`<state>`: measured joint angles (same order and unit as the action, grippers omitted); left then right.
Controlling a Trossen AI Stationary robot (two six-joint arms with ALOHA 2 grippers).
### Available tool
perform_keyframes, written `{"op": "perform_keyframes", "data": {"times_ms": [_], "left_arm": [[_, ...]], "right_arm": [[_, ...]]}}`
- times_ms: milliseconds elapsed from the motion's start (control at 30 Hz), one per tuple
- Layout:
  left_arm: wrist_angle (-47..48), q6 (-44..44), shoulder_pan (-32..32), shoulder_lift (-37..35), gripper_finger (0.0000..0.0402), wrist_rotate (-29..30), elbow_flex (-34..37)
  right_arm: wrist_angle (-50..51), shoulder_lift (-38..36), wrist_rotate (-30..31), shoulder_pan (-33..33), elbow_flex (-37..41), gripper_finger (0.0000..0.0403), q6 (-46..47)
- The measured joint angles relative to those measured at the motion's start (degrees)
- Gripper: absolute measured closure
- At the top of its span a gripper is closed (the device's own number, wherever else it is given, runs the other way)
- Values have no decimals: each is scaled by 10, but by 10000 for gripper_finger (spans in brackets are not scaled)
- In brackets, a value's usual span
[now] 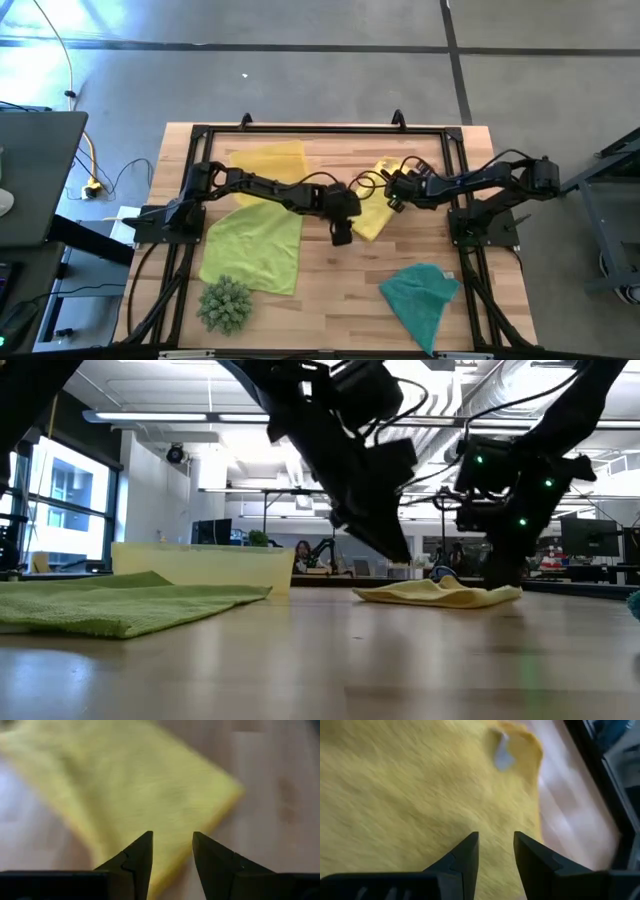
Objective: Roll microfiber towels into tight, uniform cylinder then place into a basket
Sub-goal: Roll the yellow microfiber towel
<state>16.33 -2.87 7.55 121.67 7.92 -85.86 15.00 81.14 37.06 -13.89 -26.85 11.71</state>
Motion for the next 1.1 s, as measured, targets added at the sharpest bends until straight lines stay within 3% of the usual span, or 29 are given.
{"op": "perform_keyframes", "data": {"times_ms": [167,467,700,933,1100], "left_arm": [[8,-47,20,25,273,12,0],[15,-78,16,50,273,-7,-2],[13,-107,-11,49,273,-12,-1],[6,-116,-28,49,273,-2,0],[-1,-119,-32,49,273,14,1]], "right_arm": [[-11,0,-58,0,-35,287,12],[-135,0,-61,-28,-41,287,-13],[-143,2,-140,-82,-41,287,54],[-149,3,-223,-107,-41,287,63],[-148,3,-238,-112,-41,287,63]]}}
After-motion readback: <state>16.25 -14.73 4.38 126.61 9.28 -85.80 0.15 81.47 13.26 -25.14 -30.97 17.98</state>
